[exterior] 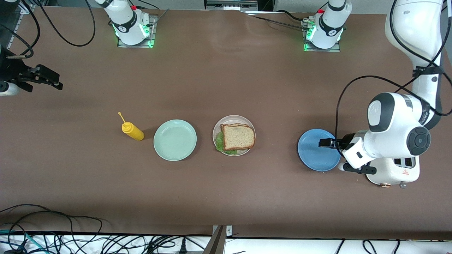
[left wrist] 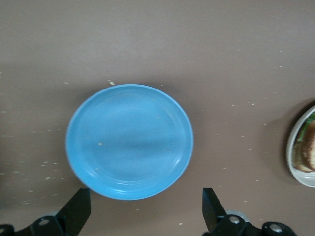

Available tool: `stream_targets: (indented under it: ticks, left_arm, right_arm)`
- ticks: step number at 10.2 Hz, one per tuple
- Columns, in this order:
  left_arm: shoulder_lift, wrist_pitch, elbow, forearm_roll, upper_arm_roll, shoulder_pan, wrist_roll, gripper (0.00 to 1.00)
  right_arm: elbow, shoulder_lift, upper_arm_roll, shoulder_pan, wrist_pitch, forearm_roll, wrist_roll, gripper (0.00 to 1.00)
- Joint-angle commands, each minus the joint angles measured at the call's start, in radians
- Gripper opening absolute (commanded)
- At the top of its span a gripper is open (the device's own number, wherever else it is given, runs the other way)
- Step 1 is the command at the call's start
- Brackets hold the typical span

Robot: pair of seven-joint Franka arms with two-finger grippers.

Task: Make sandwich on beige plate with both arms

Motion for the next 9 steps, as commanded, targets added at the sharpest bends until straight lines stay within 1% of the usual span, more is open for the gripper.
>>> stream_targets:
  ticks: [1,5,6,8,9]
  left_arm:
    - [-0.046,-0.012,-0.020,0.086,-0.002,0.023,-0.009,1.00]
    - [-0.077,-0.020,-0.019,0.115,-0.002,0.090,-0.009,1.00]
    - [-0.082,-0.023,-0.025,0.116,-0.002,0.090,-0.009,1.00]
    - [-0.123,-0.027,-0.037,0.116,-0.002,0.095,-0.006,1.00]
    - [-0.143,-0.058,-0.045,0.120,0.000,0.095,-0.008,1.00]
  right_arm:
    - [-0.013,-0.018,0.008,0.003,0.001,-0.014,0.026,1.00]
    - [-0.007,-0.015,0.008,0.002,0.001,-0.015,0.026,1.00]
    - [-0.007,-0.015,0.008,0.003,0.000,-0.015,0.028,1.00]
    - [-0.007,-0.015,0.008,0.002,0.000,-0.019,0.028,1.00]
    - [-0.005,-0.015,0.008,0.003,0.001,-0.020,0.026,1.00]
